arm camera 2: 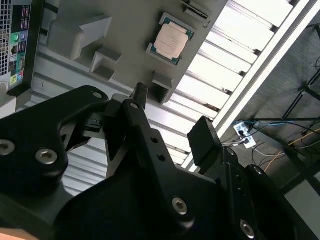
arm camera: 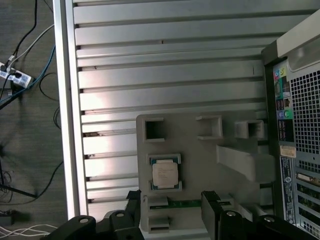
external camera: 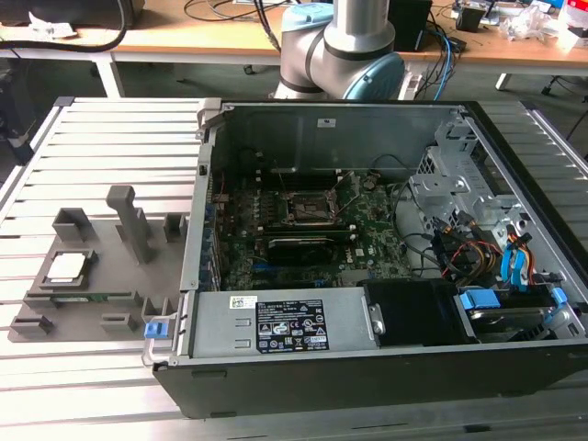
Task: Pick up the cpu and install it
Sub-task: 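Pick up the cpu and move it towards the insertion slot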
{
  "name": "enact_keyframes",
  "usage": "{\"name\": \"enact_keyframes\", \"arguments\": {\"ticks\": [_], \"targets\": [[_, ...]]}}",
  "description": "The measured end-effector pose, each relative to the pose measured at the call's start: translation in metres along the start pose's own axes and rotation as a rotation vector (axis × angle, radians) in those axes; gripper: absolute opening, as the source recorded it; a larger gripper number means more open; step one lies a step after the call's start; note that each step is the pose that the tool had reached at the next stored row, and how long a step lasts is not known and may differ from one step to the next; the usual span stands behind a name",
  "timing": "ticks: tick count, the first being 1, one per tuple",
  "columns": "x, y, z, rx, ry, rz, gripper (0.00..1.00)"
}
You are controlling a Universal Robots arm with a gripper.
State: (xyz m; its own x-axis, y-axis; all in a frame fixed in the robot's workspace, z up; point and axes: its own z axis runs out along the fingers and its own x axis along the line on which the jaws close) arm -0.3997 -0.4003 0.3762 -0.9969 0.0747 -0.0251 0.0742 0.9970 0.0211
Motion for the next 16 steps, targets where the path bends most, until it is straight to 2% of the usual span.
{"name": "enact_keyframes", "arguments": {"ticks": [16], "targets": [[0.0003, -0.0002, 0.0103, 0.0000, 0.0000, 0.000, 0.60]]}}
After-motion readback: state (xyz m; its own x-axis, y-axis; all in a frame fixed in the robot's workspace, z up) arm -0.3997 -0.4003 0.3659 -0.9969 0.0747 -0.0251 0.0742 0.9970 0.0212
